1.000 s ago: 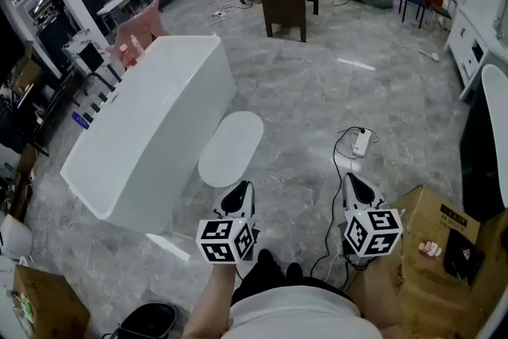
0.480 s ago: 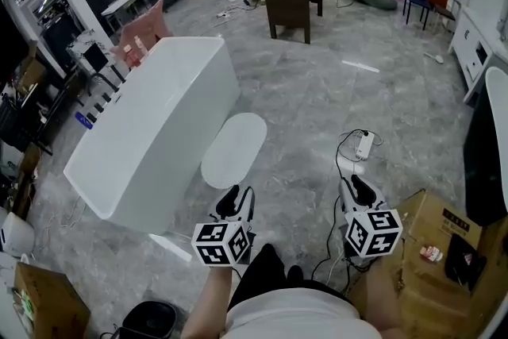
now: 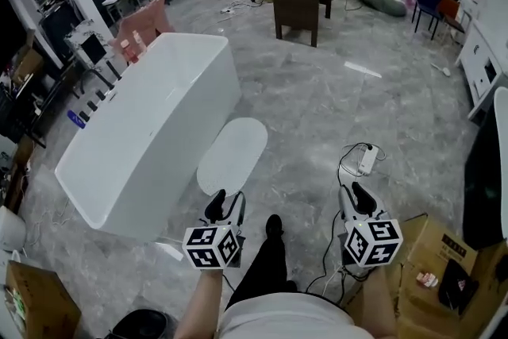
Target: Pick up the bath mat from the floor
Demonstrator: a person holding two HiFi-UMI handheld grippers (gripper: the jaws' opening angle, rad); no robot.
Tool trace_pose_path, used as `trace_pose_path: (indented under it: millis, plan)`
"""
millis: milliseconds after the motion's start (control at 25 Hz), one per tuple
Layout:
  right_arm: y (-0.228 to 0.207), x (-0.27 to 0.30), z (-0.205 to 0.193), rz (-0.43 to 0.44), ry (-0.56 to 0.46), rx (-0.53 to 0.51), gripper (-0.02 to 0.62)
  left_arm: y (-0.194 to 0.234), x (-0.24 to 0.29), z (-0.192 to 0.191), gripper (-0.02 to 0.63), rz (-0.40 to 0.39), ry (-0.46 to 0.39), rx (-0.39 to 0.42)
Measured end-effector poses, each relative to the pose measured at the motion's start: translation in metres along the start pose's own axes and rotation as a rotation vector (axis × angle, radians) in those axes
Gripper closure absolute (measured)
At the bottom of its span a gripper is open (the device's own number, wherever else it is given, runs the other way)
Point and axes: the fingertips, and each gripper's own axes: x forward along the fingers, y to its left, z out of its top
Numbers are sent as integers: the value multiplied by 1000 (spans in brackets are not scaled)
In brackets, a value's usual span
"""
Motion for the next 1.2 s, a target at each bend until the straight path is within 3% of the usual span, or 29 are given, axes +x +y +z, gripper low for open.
trace_pose_path:
  millis: [280, 560, 880, 1200]
  plan:
    - [-9, 123, 70, 10, -6, -7, 491, 67, 107, 51, 411, 44, -6, -39]
    - [12, 240, 125, 67, 3, 8, 491, 134, 186, 94, 407, 84, 12, -70]
    - [29, 322, 148, 158, 51, -20, 491, 183, 218, 108, 407, 173, -5, -137]
    - [58, 417, 177, 349, 76, -77, 491, 227, 226, 114, 407, 371, -55, -217]
